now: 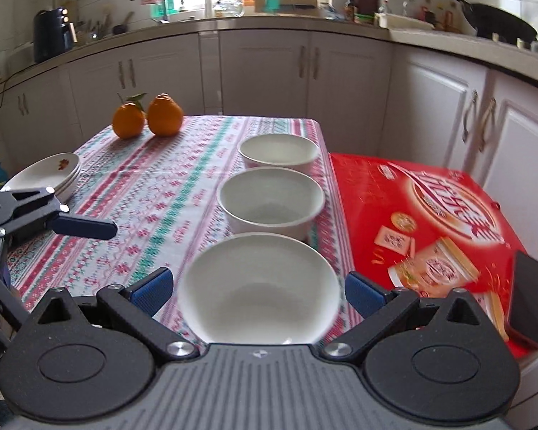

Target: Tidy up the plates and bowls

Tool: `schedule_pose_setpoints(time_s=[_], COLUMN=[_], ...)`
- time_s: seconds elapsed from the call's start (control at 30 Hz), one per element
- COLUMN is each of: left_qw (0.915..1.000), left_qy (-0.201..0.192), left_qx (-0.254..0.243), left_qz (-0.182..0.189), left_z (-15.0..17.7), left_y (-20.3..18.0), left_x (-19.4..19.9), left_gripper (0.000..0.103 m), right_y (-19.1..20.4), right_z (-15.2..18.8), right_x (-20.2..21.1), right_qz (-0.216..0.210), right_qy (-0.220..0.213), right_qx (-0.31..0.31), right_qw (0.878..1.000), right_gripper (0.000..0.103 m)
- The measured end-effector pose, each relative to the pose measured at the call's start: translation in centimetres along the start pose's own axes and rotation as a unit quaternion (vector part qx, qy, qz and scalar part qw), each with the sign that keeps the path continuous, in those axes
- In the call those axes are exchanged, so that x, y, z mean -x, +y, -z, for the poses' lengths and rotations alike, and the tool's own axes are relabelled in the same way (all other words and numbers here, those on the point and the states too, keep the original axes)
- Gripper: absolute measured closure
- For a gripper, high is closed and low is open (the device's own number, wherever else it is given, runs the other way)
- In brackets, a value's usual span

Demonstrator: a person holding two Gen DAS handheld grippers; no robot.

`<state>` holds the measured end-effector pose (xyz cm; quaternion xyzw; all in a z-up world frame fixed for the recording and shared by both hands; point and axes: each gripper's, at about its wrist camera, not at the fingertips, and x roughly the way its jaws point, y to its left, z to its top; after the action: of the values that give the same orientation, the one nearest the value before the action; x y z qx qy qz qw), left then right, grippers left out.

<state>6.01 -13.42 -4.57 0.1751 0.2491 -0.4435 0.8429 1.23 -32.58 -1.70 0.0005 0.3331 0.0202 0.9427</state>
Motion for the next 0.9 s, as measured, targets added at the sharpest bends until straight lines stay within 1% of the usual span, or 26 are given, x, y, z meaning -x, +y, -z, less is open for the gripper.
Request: schedule_pose_setpoints(time_s=[0.17,0.3,0.43,0.53,0.6,0.67,0.8,0.87,0.9], left_qw=[0.9999,0.9998,0.9996,0.9994,0.9993,0.9992,0.9992,0.9991,0.9991], left_qy=[0.002,0.000,0.006,0.010,0.012,0.012,0.010,0.010,0.010], left_qx=[0.001,0.006,0.013,0.014,0.015,0.016,0.014,0.013,0.014], left_qz=[0.015,0.016,0.026,0.031,0.032,0.035,0.035,0.038,0.039], left_z=[-0.2,-0.5,-0.5,-0.5,-0.6,-0.7,-0.8,-0.8,-0.8], left_y=[-1.4,-1.6,-1.7,-1.8,-1.8,-1.7,-1.8,-1.9,-1.9], left_x=[-1.7,-2.4,-3.1,-3.7,-4.0,-4.2,-4.4,-4.5,-4.6], left_gripper=[0.010,0.010,0.012,0.013,0.017,0.019,0.019,0.023,0.023], right_y=[-1.2,-1.8,-2.5,-2.7,-2.9,-3.1,-3.5,-3.6,-3.7], right_z=[0.6,0.6,0.5,0.4,0.4,0.3,0.2,0.3,0.3], right_x=[-0.4,-0.8,-1.4,-1.7,-2.0,-2.2,-2.7,-2.9,-2.9], right_qz=[-0.006,-0.017,-0.030,-0.038,-0.041,-0.046,-0.055,-0.058,-0.059], right_qy=[0.011,0.015,0.019,0.021,0.024,0.026,0.030,0.034,0.034], right_qx=[-0.008,-0.013,-0.025,-0.028,-0.028,-0.031,-0.041,-0.045,-0.047], right_qw=[1.000,1.000,0.999,0.999,0.998,0.998,0.997,0.997,0.997], right_gripper=[0.000,0.000,0.002,0.007,0.012,0.016,0.022,0.023,0.023])
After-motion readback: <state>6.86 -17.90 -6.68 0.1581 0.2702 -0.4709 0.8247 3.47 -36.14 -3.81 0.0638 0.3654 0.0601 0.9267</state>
